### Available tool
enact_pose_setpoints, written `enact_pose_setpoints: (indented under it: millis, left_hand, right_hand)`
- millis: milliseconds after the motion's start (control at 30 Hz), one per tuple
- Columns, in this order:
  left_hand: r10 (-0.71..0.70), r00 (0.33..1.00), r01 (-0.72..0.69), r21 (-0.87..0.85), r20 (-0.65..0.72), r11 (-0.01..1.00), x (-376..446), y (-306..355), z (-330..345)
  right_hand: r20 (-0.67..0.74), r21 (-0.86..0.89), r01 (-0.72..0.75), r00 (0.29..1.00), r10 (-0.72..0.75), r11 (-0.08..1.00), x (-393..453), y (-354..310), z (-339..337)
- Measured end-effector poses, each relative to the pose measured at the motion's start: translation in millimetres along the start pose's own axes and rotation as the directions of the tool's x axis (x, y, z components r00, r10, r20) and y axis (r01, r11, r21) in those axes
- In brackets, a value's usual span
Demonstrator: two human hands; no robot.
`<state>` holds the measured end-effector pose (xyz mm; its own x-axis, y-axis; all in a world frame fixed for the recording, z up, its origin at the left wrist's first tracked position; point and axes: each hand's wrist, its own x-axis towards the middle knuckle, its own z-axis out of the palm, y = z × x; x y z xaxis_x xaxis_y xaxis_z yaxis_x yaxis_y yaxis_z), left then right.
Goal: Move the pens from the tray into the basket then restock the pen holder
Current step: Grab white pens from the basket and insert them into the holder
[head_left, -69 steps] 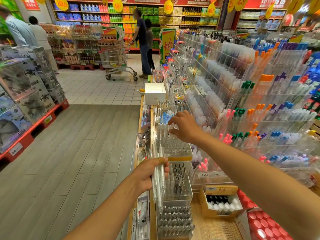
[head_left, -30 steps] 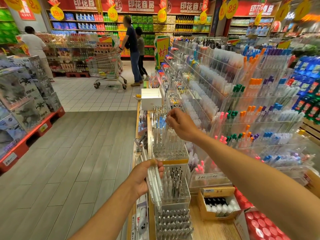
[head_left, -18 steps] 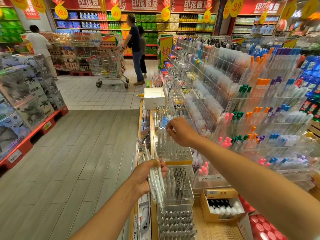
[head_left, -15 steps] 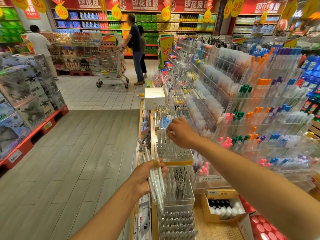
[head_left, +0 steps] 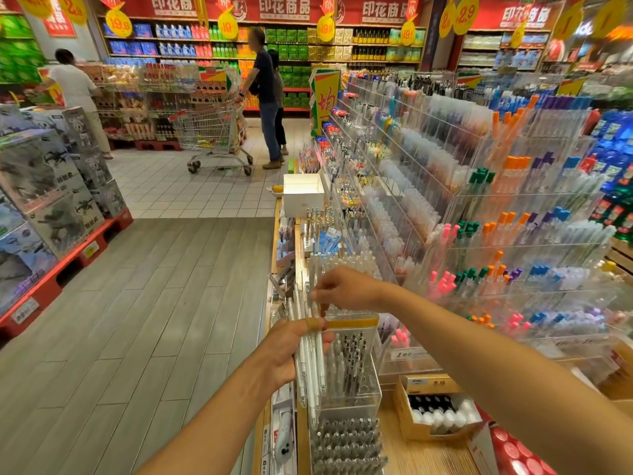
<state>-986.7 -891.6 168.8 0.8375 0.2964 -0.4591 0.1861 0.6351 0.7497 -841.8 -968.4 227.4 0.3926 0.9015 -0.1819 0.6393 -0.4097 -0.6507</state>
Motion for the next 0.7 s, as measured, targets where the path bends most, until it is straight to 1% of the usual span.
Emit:
enact_pose_setpoints:
  millis: [100, 167, 300, 400, 500, 567, 633, 700]
  left_hand:
    - [0.031, 0.999, -0.031, 0.016, -0.032, 0.999, 1, -2, 2]
    - [0.038, 0.999, -0.037, 0.018, -0.029, 0.999, 0, -2, 3]
    - [0.016, 1.0, -0.016, -0.007, 0.027, 1.0, -6, -2, 4]
    - [0.006, 1.0, -0.005, -0.041, 0.024, 0.999, -7, -1, 2]
    - [-0.017, 1.0, 0.016, -0.07, -0.009, 0.997, -6, -2, 0]
    - [-0.045, 0.999, 0.042, -0.089, -0.029, 0.995, -5, -5, -2]
    - [-0.06, 0.996, 0.054, -0.096, -0.059, 0.994, -2, -8, -6]
    - [-0.063, 0.994, 0.055, -0.091, -0.09, 0.994, 1, -10, -9]
  right_hand:
    - [0.002, 0.125, -0.009, 1.0, 0.009, 0.992, -6, -2, 1]
    - [0.028, 0.188, -0.027, 0.999, 0.022, 0.982, -8, -3, 0]
    - [0.078, 0.239, -0.027, 0.997, 0.009, 0.971, -15, -4, -16]
    - [0.05, 0.311, -0.027, 0.999, 0.011, 0.95, -17, -1, -28]
    - [-0.005, 0.362, -0.026, 1.0, 0.03, 0.932, -16, 0, -39]
    - [-0.08, 0.357, 0.007, 0.996, 0.024, 0.934, -15, -2, -49]
    - [-0.186, 0.289, 0.057, 0.983, -0.003, 0.956, -13, -6, -57]
    - [-0.298, 0.169, 0.11, 0.953, -0.055, 0.979, -9, -11, -62]
